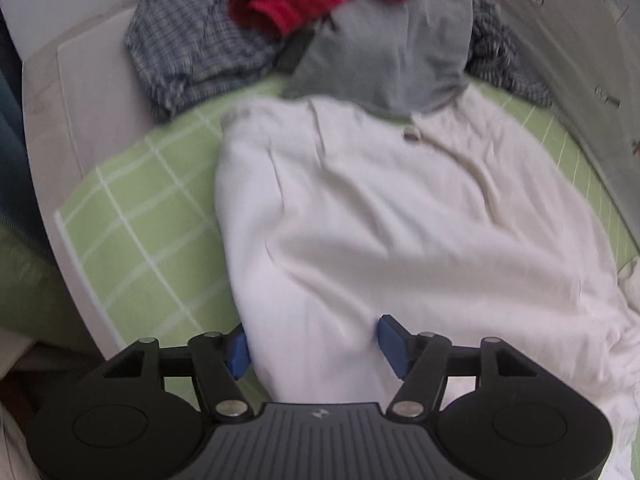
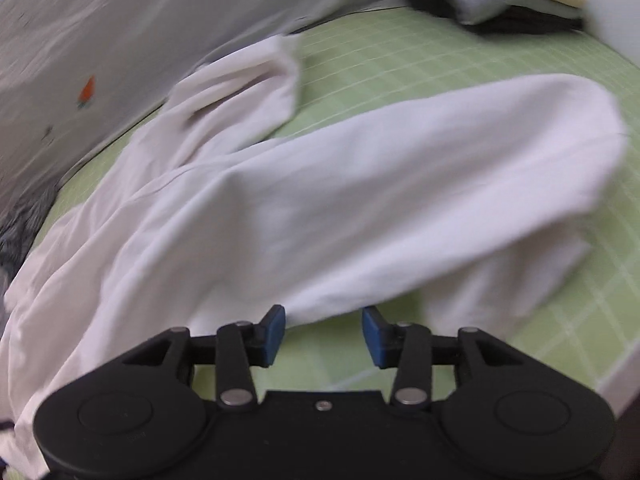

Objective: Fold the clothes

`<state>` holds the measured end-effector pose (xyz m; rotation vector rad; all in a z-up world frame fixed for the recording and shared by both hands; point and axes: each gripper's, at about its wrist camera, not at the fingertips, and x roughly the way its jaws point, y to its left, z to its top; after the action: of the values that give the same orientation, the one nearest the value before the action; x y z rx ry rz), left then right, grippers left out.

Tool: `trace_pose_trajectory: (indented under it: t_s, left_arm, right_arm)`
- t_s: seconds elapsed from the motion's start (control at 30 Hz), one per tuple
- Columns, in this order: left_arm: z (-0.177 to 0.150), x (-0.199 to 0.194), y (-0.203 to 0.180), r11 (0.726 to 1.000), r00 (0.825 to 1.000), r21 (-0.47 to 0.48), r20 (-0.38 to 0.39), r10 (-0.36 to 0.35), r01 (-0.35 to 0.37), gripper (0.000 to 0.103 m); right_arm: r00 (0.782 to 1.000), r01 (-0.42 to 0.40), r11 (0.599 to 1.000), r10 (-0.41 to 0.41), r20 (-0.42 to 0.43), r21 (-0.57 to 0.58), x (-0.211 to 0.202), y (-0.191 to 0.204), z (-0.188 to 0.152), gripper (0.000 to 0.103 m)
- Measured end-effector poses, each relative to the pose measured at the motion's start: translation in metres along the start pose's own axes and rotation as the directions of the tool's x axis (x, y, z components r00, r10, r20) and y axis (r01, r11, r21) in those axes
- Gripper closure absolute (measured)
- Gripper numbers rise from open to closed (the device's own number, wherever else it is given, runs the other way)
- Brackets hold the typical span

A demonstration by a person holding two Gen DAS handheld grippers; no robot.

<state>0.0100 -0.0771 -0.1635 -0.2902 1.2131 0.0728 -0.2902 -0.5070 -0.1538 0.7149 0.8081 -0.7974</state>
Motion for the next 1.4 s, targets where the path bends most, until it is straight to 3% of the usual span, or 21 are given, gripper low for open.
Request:
trace_pose_trajectory:
  t_s: [0.17, 0.27, 0.43, 0.53, 0.67, 0.73, 0.8, 0.9, 1.03, 1.23, 1.27, 1.33, 1.4]
  left_arm:
    - [-0.025, -0.016, -0.002, 0.995, 1.0, -0.099, 0.0, 0.023, -0.023, 0.033]
    - [-0.045, -0.03, -0.014, 0.994, 1.0, -0.108, 0.002, 0.016, -0.016, 0.026]
    - [-0.089, -0.047, -0.064, 0.999, 1.0, 0.042, -0.004, 0.031, -0.03, 0.025]
    - [-0.116, -0.047, -0.097, 0.989, 1.0, 0.145, -0.011, 0.015, -0.013, 0.024]
    - [-0.15, -0.036, -0.144, 0.959, 0.998, 0.283, -0.055, -0.022, 0.036, 0.02]
    - [-0.166, -0.026, -0.167, 0.931, 0.997, 0.364, -0.081, 0.001, 0.029, 0.016]
    - [-0.181, -0.014, -0.186, 0.904, 0.994, 0.428, -0.104, 0.041, 0.008, 0.016]
    - [-0.197, -0.002, -0.202, 0.88, 0.99, 0.475, -0.116, 0.086, -0.021, 0.008]
    - [-0.197, 0.003, -0.21, 0.877, 0.987, 0.481, -0.128, 0.095, -0.022, 0.001]
    - [-0.195, 0.006, -0.206, 0.868, 0.988, 0.497, -0.125, 0.086, -0.013, 0.0]
    - [-0.195, 0.006, -0.205, 0.866, 0.989, 0.499, -0.122, 0.083, -0.011, 0.0]
    - [-0.195, 0.006, -0.204, 0.864, 0.99, 0.503, -0.117, 0.079, -0.01, 0.0]
    - [-0.195, 0.006, -0.202, 0.862, 0.991, 0.506, -0.11, 0.074, -0.009, 0.0]
  right_arm:
    - [0.998, 0.066, 0.997, -0.066, 0.017, -0.03, -0.003, -0.048, 0.011, 0.055]
    - [0.997, 0.071, 0.996, -0.07, 0.016, -0.053, -0.004, -0.077, 0.023, 0.055]
    - [0.996, 0.085, 0.981, -0.082, 0.023, -0.177, 0.006, -0.099, 0.043, 0.051]
    - [1.0, 0.028, 0.987, -0.029, -0.004, -0.161, 0.013, -0.116, 0.056, 0.048]
    - [0.998, -0.057, 0.988, 0.056, -0.011, -0.141, 0.013, -0.138, 0.074, 0.048]
    - [0.996, -0.087, 0.99, 0.087, 0.0, -0.107, 0.011, -0.152, 0.085, 0.048]
    - [0.999, -0.018, 0.994, 0.023, 0.046, -0.107, 0.005, -0.162, 0.097, 0.026]
    - [0.994, 0.009, 0.998, -0.003, 0.114, -0.056, -0.005, -0.183, 0.113, 0.023]
    - [0.988, -0.094, 0.989, 0.078, 0.136, 0.116, -0.003, -0.212, 0.129, 0.023]
    - [0.975, -0.214, 0.957, 0.197, 0.104, 0.193, 0.022, -0.212, 0.136, 0.023]
    - [0.974, -0.222, 0.953, 0.206, 0.095, 0.206, 0.027, -0.21, 0.137, 0.024]
    - [0.972, -0.235, 0.944, 0.223, 0.08, 0.231, 0.037, -0.207, 0.14, 0.036]
    - [0.971, -0.239, 0.942, 0.228, 0.074, 0.236, 0.043, -0.201, 0.143, 0.063]
